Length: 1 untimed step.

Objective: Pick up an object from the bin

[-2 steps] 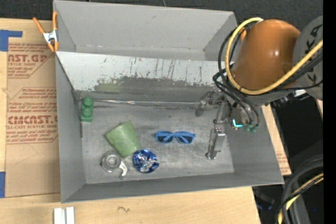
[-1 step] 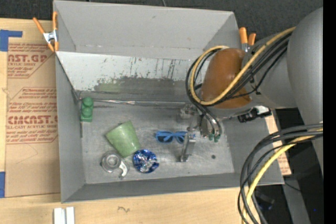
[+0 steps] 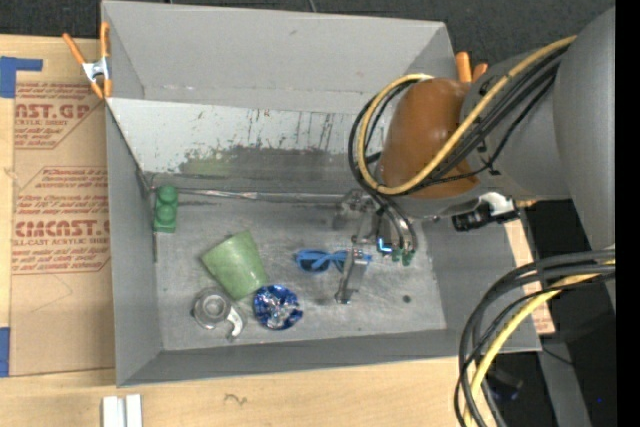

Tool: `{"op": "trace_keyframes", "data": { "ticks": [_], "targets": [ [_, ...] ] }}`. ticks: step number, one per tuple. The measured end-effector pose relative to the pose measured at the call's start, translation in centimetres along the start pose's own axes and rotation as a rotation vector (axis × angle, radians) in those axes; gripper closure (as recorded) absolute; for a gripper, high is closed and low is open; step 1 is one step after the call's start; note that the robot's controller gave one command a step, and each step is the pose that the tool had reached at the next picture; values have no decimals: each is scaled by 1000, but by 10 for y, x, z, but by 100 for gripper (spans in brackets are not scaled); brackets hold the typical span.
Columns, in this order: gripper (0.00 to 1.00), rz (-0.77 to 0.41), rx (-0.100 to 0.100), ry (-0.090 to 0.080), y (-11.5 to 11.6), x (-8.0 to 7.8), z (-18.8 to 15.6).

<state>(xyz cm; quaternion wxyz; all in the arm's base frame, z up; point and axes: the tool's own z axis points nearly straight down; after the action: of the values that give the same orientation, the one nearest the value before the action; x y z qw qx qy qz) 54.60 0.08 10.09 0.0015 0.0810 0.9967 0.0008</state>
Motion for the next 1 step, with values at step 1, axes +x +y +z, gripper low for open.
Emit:
{"op": "trace_keyframes", "data": {
  "ticks": [1],
  "targets": [
    [0, 20, 1, 5, 0, 17, 2]
  ]
}}
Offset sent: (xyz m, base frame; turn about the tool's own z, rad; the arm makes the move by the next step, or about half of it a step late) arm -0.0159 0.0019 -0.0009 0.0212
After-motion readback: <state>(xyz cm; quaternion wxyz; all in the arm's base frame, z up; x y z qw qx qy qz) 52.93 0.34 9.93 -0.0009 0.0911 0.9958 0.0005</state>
